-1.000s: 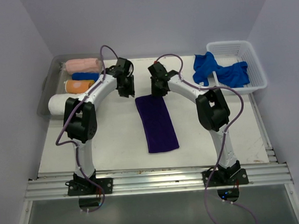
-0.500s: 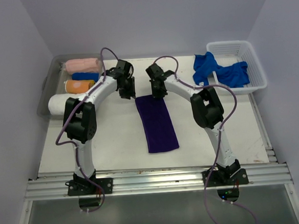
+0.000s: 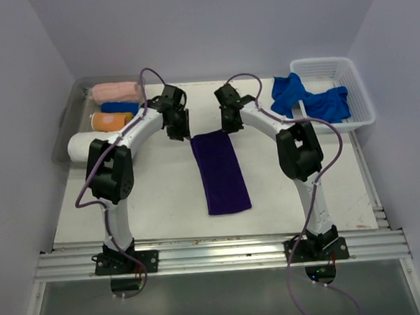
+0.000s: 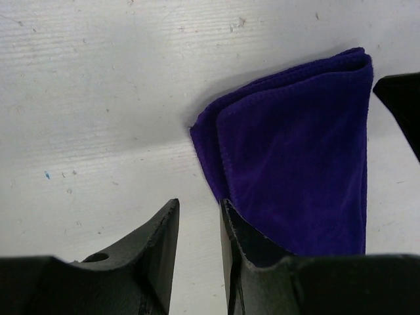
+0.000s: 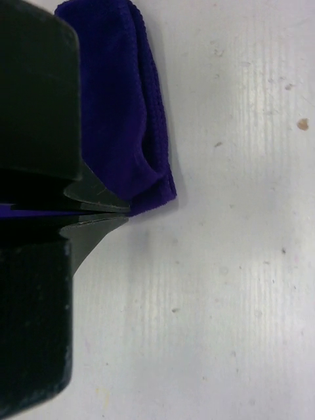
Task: Roll the towels
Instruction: Fold the towel
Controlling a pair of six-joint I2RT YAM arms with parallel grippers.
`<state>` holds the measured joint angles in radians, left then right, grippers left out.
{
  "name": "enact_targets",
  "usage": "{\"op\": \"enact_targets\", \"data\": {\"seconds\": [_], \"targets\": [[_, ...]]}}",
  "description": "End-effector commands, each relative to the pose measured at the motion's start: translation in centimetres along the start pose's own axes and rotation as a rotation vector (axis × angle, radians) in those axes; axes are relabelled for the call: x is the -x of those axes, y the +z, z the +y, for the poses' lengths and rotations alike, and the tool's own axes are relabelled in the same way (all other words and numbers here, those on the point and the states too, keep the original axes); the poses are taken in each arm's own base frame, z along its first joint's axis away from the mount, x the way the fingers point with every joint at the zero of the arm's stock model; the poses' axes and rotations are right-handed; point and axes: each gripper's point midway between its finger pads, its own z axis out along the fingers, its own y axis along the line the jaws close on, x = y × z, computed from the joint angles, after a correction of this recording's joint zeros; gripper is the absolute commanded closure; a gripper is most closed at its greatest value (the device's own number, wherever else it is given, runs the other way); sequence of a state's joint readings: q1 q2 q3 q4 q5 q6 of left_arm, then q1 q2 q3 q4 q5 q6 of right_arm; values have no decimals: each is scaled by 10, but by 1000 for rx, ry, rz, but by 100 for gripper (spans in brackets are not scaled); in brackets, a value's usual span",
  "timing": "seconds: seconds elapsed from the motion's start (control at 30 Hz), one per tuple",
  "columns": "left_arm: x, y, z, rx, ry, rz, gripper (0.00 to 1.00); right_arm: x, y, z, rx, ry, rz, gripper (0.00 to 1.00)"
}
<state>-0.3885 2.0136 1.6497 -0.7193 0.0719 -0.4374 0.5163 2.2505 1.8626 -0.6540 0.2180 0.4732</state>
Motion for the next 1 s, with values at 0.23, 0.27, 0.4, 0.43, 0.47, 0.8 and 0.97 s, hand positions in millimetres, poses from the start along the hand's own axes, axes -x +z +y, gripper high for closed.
{"op": "enact_targets", "data": {"seconds": [0.23, 0.27, 0.4, 0.43, 0.47, 0.8, 0.97], "targets": [[10, -17, -19, -74, 18, -52, 65, 31, -13, 0, 55, 58, -69, 100], [9, -17, -20, -76, 23, -49, 65, 31, -13, 3, 65, 54, -66, 97], [5, -15, -25, -77, 28, -37, 66, 29, -20, 3, 86, 61, -69, 84], [5, -17, -29, -82, 31, -38, 66, 35, -31, 5, 105, 67, -97, 84], [3, -19, -31, -85, 33, -37, 66, 33, -37, 5, 115, 69, -97, 84], [-70, -36, -74, -196, 75, 8, 91, -105, -93, -9, 225, 31, 25, 86], [-132, -32, -91, -262, 97, 115, 94, -143, -116, -8, 267, 45, 46, 86]]}}
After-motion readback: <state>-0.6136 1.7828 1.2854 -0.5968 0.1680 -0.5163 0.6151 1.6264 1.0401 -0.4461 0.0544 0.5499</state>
